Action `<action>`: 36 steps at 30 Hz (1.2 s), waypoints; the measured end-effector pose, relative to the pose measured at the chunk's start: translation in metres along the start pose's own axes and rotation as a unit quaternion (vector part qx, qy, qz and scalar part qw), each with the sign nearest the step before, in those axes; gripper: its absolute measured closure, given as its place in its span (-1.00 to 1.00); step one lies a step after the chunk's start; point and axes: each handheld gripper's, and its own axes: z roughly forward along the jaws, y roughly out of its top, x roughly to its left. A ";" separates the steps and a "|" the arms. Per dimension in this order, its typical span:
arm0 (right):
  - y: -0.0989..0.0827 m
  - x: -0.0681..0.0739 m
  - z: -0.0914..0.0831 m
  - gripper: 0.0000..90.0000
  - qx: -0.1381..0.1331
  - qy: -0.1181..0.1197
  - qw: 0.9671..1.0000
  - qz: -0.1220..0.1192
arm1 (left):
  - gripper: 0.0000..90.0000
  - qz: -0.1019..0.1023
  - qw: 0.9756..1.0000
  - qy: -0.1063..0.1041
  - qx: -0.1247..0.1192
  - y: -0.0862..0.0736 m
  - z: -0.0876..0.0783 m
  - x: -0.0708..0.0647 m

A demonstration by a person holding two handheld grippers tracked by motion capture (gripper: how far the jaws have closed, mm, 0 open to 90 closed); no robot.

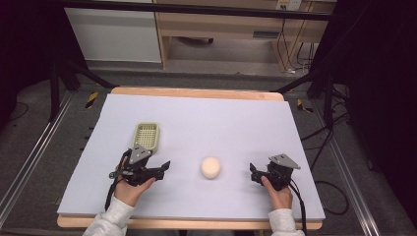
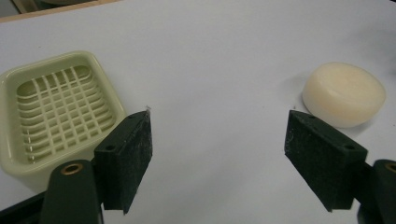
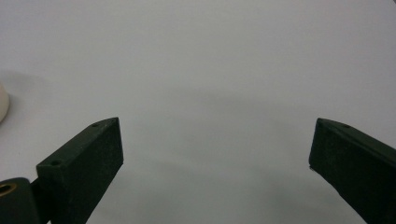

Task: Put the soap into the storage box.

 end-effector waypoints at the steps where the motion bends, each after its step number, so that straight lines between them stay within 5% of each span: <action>1: 0.000 0.000 0.000 -0.93 0.000 0.000 1.000 0.000 | -0.48 0.002 1.000 -0.001 0.001 0.001 0.001 -0.001; 19: 0.000 0.000 0.000 -0.92 0.001 0.001 1.000 0.000 | -0.48 0.012 1.000 -0.021 -0.010 0.029 0.017 -0.025; 36: 0.000 0.000 0.001 -0.92 0.003 0.001 1.000 -0.001 | -0.51 0.038 0.998 -0.042 0.005 0.048 0.035 -0.051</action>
